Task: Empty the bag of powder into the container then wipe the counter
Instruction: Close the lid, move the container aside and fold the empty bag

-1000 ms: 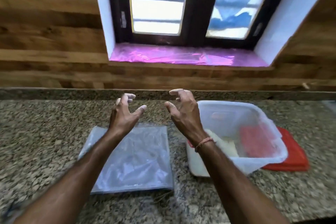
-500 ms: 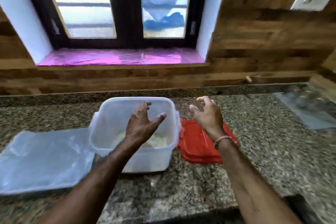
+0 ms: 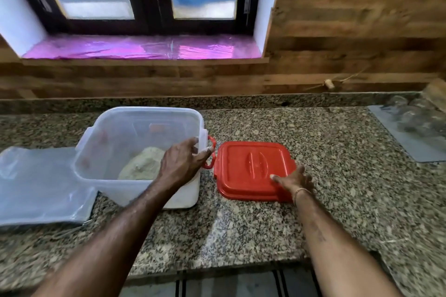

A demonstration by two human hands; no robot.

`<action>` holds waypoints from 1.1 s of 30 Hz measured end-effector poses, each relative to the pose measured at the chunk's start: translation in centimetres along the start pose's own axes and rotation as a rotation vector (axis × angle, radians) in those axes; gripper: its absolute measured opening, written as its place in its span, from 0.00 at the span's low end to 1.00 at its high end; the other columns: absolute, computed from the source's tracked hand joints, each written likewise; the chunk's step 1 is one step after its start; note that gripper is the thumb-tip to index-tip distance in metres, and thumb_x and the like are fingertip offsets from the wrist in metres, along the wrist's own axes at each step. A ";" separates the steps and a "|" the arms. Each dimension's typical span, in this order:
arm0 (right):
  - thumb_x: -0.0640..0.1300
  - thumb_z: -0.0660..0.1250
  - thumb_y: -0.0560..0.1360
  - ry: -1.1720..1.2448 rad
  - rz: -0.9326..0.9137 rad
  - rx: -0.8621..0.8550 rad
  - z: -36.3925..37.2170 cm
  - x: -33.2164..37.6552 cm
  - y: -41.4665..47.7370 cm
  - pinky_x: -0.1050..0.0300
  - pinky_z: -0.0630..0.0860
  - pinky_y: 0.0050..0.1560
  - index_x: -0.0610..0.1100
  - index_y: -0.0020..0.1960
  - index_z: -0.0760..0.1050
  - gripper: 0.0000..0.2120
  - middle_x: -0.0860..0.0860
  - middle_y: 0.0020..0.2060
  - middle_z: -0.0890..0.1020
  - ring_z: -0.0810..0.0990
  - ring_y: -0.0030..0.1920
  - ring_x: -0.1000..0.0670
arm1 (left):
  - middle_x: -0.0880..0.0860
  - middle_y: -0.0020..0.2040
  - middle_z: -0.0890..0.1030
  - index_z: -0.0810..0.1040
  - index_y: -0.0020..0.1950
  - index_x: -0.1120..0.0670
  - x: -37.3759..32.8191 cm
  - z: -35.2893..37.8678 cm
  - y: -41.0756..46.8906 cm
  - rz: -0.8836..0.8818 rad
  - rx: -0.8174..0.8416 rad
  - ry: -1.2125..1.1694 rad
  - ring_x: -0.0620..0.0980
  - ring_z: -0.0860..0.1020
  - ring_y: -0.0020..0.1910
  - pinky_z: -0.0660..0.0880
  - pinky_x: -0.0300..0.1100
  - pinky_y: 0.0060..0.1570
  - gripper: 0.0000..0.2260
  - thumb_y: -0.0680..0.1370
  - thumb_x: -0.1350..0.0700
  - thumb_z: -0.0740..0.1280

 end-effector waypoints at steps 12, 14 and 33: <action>0.57 0.86 0.56 0.121 -0.169 0.109 4.2 2.2 1.2 0.36 0.74 0.62 0.56 0.77 0.56 0.58 0.42 0.64 0.69 0.73 0.63 0.37 | 0.54 0.57 0.86 0.81 0.67 0.50 0.6 0.0 0.5 -0.046 0.002 -0.025 0.55 0.83 0.60 0.75 0.45 0.53 0.26 0.77 0.35 0.68; 0.54 0.87 0.53 0.437 -0.050 0.169 4.0 1.4 1.6 0.32 0.82 0.52 0.49 0.70 0.65 0.52 0.42 0.62 0.75 0.81 0.56 0.37 | 0.55 0.58 0.86 0.81 0.68 0.51 0.5 0.0 0.7 -0.046 -0.002 -0.018 0.56 0.82 0.60 0.75 0.45 0.52 0.25 0.78 0.36 0.68; 0.43 0.81 0.66 1.275 -0.329 0.262 -10.7 10.8 -8.4 0.32 0.82 0.55 0.43 0.68 0.76 0.32 0.39 0.58 0.86 0.87 0.56 0.37 | 0.53 0.72 0.75 0.67 0.78 0.51 3.0 -6.3 3.0 -0.113 -0.208 -0.676 0.48 0.75 0.65 0.73 0.48 0.67 0.36 0.77 0.30 0.61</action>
Point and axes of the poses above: each hand's wrist, its own y-axis towards the middle knuckle, its own z-axis out of the palm, x = y × z, the point moved 8 cm from there along y, towards the middle knuckle
